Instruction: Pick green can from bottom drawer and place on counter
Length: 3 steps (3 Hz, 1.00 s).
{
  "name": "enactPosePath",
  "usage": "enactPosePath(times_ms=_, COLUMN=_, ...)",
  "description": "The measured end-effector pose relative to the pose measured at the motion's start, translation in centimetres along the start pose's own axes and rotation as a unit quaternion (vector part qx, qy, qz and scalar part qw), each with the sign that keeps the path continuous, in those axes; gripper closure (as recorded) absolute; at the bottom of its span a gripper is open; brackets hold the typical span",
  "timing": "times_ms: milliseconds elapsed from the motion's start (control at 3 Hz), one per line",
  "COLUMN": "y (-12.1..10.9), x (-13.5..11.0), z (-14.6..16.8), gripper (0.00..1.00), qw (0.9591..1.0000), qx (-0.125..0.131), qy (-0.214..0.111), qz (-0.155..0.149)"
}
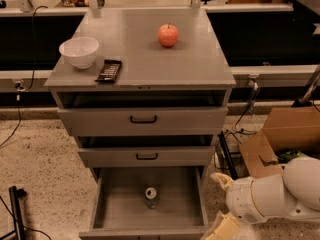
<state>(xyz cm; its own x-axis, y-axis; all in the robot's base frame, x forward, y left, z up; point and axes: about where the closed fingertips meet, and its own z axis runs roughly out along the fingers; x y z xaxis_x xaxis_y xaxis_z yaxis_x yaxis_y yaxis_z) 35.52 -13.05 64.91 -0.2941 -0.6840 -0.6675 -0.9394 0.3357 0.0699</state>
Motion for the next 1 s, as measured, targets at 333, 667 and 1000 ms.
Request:
enactPosePath(times_ms=333, y=0.3, x=-0.2, z=0.2, gripper=0.0, qw=0.9999, qx=-0.01, qy=-0.004, qz=-0.005)
enactPosePath(times_ms=667, y=-0.3, x=-2.8, z=4.5, gripper=0.0, qw=0.9981, qx=-0.043, qy=-0.041, qz=-0.017)
enactPosePath(times_ms=1000, y=-0.3, x=-4.7, z=11.3, gripper=0.0, qw=0.9932, qx=-0.078, qy=-0.086, qz=0.0)
